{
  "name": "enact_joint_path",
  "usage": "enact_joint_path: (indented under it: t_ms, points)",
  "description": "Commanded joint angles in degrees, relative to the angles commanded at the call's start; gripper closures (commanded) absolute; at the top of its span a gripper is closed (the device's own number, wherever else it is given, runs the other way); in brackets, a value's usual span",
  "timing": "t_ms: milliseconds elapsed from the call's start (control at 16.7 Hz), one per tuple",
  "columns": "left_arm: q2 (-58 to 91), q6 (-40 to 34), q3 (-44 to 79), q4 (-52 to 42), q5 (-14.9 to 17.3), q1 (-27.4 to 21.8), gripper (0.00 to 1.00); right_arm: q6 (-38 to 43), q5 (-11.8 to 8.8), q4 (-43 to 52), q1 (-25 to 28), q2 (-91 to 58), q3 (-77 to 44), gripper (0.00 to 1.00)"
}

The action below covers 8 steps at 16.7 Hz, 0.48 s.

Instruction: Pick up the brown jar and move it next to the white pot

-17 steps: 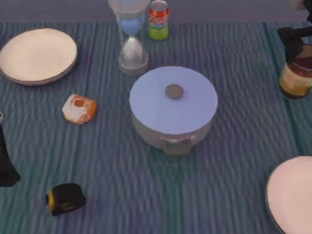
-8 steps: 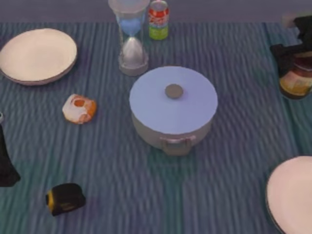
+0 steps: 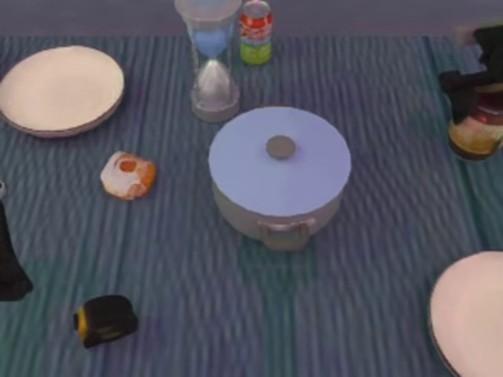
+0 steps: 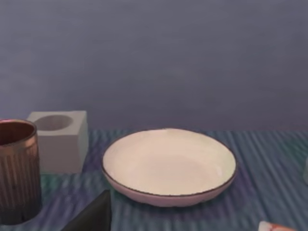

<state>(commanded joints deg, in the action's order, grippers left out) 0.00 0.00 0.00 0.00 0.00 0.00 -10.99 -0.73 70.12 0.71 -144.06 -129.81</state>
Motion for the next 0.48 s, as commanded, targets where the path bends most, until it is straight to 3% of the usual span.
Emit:
enact_joint_path:
  t_ms: [420,480]
  points:
    - [0.00,0.00,0.00,0.00,0.00,0.00,0.00,0.00,0.00,0.00,0.00,0.00,0.00,0.98]
    - [0.00,0.00,0.00,0.00,0.00,0.00,0.00,0.00,0.00,0.00,0.00,0.00,0.00,1.00]
